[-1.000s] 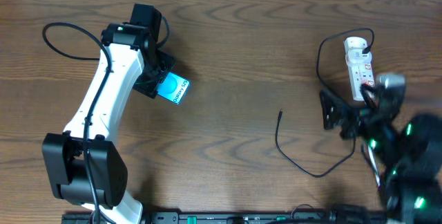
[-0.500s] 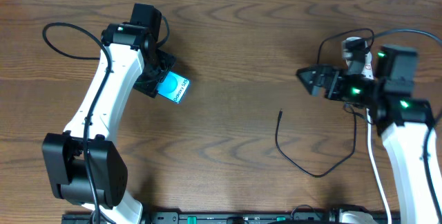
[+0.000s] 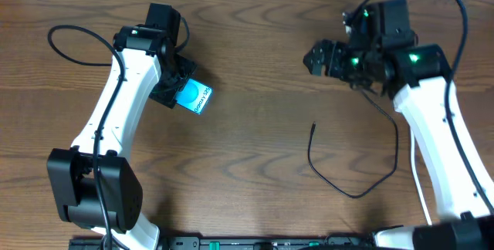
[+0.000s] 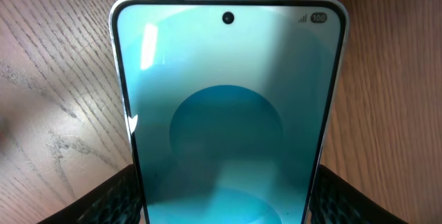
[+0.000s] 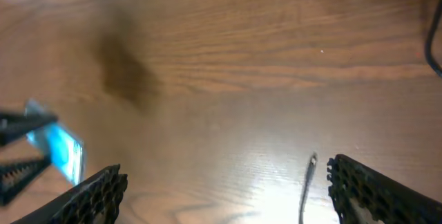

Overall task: Plug charger to phone and switch on socket
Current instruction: 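Raise the right gripper and swing it left toward the phone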

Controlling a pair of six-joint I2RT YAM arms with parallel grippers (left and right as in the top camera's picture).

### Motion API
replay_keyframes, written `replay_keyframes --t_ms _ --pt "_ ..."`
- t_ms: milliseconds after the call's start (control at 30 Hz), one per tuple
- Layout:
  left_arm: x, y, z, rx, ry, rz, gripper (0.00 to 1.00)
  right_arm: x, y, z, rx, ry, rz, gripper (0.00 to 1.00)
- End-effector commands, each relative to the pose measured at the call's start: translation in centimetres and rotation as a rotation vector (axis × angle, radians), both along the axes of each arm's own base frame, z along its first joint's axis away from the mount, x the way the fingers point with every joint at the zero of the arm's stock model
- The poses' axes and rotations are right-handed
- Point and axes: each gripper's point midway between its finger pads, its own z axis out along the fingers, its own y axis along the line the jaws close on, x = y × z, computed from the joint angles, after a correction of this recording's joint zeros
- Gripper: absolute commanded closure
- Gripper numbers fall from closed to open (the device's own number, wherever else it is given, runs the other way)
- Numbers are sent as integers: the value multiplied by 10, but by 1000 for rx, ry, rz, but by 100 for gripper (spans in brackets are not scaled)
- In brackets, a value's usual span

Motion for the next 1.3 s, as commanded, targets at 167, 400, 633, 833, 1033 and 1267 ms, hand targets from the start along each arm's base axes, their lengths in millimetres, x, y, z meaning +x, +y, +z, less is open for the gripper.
replay_keyframes --t_ms 167,400,633,833,1033,1267 --pt "-1 3 7 19 -19 -7 93 27 91 11 470 -38 354 2" --pt "-1 3 7 19 -18 -7 93 36 131 17 765 -15 530 1" --pt "5 0 8 -2 -44 -4 93 37 144 -13 756 45 534 1" --pt "5 -4 8 -40 -39 61 93 39 151 -24 707 41 511 1" --pt "8 -18 11 -121 -45 67 93 37 159 -31 664 39 506 1" --pt "7 -32 13 -210 -28 89 93 33 168 -37 631 38 513 1"
